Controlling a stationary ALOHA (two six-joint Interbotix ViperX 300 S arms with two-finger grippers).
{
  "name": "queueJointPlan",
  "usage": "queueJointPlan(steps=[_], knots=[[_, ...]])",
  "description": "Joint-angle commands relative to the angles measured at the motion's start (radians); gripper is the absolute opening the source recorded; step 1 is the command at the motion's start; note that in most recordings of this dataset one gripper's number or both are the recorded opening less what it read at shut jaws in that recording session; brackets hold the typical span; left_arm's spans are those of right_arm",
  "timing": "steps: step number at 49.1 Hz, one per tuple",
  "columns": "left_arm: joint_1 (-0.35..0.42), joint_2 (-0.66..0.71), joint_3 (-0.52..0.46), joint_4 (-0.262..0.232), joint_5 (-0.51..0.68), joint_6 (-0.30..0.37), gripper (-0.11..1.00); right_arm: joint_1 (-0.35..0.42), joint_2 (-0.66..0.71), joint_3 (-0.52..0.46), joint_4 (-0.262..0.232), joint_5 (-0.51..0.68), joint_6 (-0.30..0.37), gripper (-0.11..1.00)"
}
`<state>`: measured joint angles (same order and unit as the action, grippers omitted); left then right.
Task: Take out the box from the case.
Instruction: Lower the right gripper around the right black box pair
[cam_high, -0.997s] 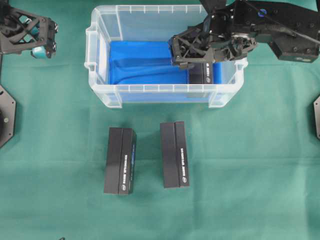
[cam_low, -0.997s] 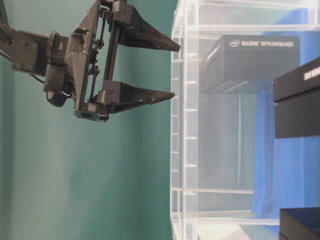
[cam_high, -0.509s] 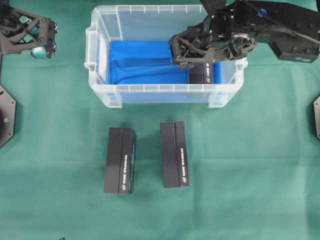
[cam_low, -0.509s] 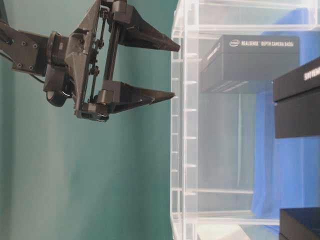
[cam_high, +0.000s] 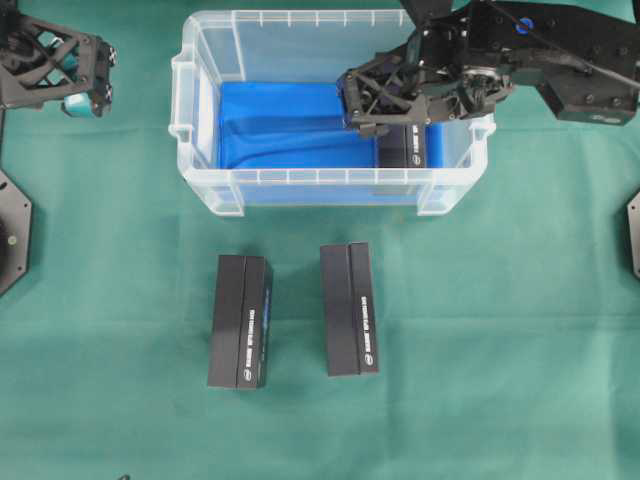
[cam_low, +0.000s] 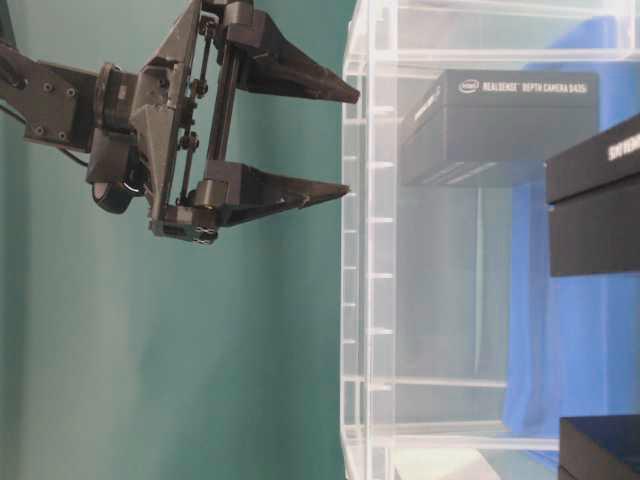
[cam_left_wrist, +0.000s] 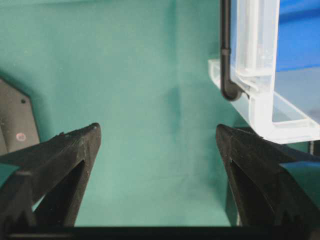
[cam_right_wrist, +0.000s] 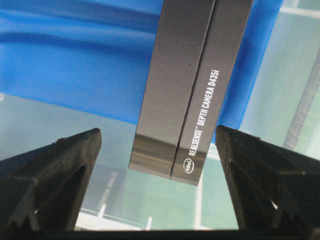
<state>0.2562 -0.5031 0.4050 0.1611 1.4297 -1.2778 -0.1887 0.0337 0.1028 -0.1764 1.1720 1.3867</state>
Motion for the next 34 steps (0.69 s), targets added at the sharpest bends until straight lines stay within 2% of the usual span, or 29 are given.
queueJointPlan(steps=[1,19,34], knots=[[-0.003,-0.011,-0.011,0.003,-0.003,0.002,0.97,-0.006,-0.005,-0.014,-0.008,-0.006,-0.002,0.91],[-0.003,-0.011,-0.011,0.003,-0.003,0.003,0.97,-0.012,0.015,-0.012,-0.043,0.000,-0.002,0.91],[-0.003,-0.012,-0.011,0.003,-0.003,0.003,0.97,-0.023,0.025,0.015,-0.043,-0.006,0.002,0.91]])
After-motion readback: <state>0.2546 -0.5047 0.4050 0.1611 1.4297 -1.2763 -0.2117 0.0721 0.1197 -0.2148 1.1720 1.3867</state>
